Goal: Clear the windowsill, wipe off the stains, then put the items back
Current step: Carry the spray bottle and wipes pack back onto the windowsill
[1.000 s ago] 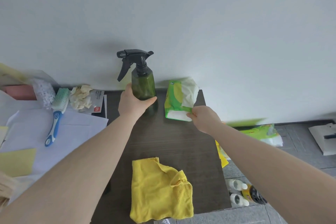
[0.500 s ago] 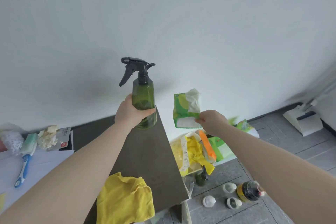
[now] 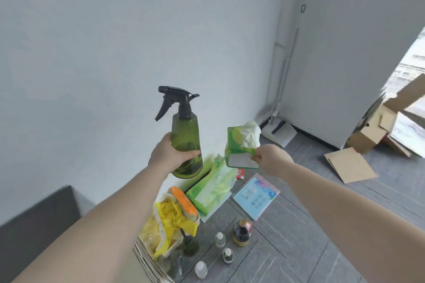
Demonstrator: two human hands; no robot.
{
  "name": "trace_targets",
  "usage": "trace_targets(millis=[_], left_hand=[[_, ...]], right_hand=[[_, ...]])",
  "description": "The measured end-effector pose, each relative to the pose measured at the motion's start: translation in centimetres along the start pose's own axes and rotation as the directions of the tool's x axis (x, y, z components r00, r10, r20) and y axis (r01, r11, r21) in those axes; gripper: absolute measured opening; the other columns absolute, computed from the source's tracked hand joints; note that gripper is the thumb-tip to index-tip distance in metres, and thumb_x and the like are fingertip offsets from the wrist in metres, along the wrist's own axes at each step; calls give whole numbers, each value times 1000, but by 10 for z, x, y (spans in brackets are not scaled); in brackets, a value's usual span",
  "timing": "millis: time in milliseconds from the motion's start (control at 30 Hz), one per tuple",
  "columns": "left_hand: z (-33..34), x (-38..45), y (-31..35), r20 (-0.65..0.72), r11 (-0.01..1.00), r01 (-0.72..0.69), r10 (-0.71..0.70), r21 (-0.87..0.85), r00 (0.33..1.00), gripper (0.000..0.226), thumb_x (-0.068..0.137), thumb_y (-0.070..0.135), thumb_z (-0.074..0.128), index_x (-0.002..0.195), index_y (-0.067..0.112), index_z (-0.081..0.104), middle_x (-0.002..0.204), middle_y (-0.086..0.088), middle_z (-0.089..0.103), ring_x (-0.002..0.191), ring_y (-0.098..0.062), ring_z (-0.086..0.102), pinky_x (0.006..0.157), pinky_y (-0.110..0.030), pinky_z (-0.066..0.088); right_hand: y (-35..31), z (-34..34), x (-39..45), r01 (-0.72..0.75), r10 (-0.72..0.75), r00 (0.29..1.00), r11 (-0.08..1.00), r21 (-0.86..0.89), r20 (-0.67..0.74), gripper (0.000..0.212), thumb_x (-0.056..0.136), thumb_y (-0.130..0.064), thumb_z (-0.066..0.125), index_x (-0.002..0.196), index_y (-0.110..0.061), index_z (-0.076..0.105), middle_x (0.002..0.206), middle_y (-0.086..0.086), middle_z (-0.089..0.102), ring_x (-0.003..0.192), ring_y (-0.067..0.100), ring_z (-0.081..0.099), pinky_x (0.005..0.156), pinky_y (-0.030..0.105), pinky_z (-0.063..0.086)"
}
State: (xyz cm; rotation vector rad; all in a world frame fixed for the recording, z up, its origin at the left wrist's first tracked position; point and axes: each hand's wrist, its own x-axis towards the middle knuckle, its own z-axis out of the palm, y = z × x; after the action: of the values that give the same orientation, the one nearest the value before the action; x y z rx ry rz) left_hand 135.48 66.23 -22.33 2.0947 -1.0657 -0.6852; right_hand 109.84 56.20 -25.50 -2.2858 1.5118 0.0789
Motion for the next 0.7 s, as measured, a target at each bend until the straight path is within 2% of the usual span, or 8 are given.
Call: trace_targets(millis=[133, 233, 333, 467, 567, 700], left_hand=[[87, -3, 78, 137, 994, -91, 98, -56, 986, 82, 55, 45, 88, 124, 25, 48, 108, 9, 60, 107, -22, 59, 93, -40, 50], [150, 3, 134, 238, 985, -159, 170, -67, 956, 80, 57, 42, 89, 124, 23, 49, 108, 7, 60, 108, -23, 60, 95, -39, 49], [216, 15, 186, 341, 970, -234, 240, -58, 909, 83, 57, 45, 88, 126, 22, 48, 119, 3, 62, 111, -25, 59, 97, -40, 48], [312, 37, 251, 472, 946, -317, 311, -69, 825, 75, 55, 50, 86, 117, 24, 51, 116, 4, 62, 109, -26, 58, 97, -43, 49], [392, 54, 309, 568, 930, -338, 357, -144, 742, 81, 46, 55, 86, 115, 26, 55, 118, 3, 63, 110, -26, 59, 97, -47, 48], [492, 64, 392, 682, 904, -377, 406, -202, 608, 73, 60, 42, 86, 121, 24, 50, 122, 1, 60, 116, -28, 55, 102, -46, 44]], right_hand=[[102, -34, -21, -137, 137, 990, 991, 4, -41, 31, 100, -34, 44, 74, -17, 48, 88, 3, 52, 82, 24, 50, 68, 29, 39], [171, -53, -34, -233, 234, 970, 972, 26, -71, 29, 100, -33, 44, 79, -14, 49, 86, 5, 52, 80, 25, 50, 67, 28, 39], [237, -65, -45, -332, 337, 936, 941, 64, -97, 29, 100, -34, 45, 80, -13, 51, 84, 6, 54, 78, 25, 51, 65, 28, 39], [328, -80, -58, -487, 496, 862, 868, 94, -107, 27, 99, -34, 47, 88, -13, 61, 86, 5, 55, 79, 26, 52, 65, 29, 40], [399, -99, -66, -588, 595, 797, 804, 90, -105, 27, 98, -32, 47, 91, -12, 63, 86, 4, 54, 79, 25, 52, 66, 28, 40], [486, -134, -75, -714, 721, 685, 693, 98, -108, 28, 99, -33, 46, 94, -13, 65, 89, 5, 56, 80, 25, 51, 67, 28, 38]])
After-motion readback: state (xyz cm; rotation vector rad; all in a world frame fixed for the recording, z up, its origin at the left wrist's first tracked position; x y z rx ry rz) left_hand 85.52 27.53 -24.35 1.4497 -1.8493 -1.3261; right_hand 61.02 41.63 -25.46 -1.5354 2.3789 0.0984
